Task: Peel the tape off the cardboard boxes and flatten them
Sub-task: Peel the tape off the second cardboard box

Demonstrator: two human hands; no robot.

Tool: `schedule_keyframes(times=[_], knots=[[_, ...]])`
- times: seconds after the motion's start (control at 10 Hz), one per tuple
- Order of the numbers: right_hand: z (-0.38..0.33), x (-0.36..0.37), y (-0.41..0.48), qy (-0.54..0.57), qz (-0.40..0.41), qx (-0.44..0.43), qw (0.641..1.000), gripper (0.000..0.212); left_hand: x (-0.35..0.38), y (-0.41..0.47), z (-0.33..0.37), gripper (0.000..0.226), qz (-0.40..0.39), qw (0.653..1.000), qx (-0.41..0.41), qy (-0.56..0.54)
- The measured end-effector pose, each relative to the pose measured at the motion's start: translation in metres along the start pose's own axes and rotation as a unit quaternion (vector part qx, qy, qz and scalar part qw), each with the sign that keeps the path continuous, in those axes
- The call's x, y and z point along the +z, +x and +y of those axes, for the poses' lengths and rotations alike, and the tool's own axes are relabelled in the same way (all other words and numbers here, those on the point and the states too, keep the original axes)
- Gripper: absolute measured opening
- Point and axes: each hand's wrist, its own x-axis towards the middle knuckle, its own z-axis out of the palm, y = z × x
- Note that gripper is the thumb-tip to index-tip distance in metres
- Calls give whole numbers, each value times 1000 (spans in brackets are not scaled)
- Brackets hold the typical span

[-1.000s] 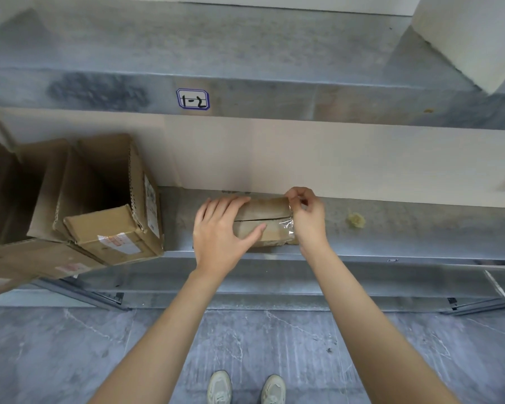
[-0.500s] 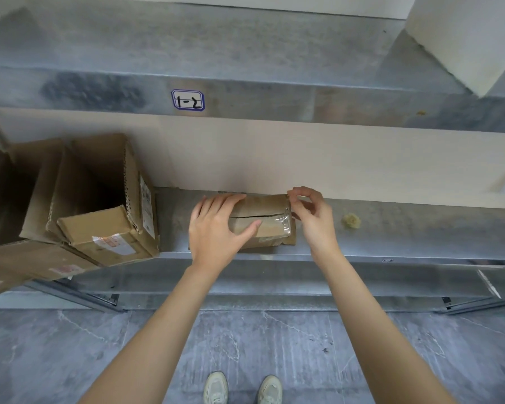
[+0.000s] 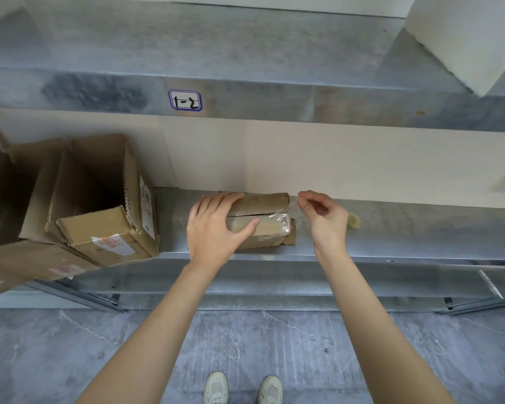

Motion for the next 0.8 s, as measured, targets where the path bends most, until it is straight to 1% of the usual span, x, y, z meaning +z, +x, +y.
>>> schedule_keyframes(times=[0.3, 0.5, 0.7, 0.8], knots=[[-7, -12, -11, 25, -62, -21, 998, 15, 3, 6, -3, 48, -6, 1000, -7, 11], [-11, -18, -20, -4, -97, -23, 995, 15, 3, 8, -3, 49, -13, 1000, -6, 19], [-11, -19, -21, -7, -86, -19, 996, 15, 2, 10, -3, 48, -23, 1000, -10, 17], [-7, -18, -19, 5, -75, -6, 997, 10, 3, 11, -3, 48, -29, 999, -11, 22]])
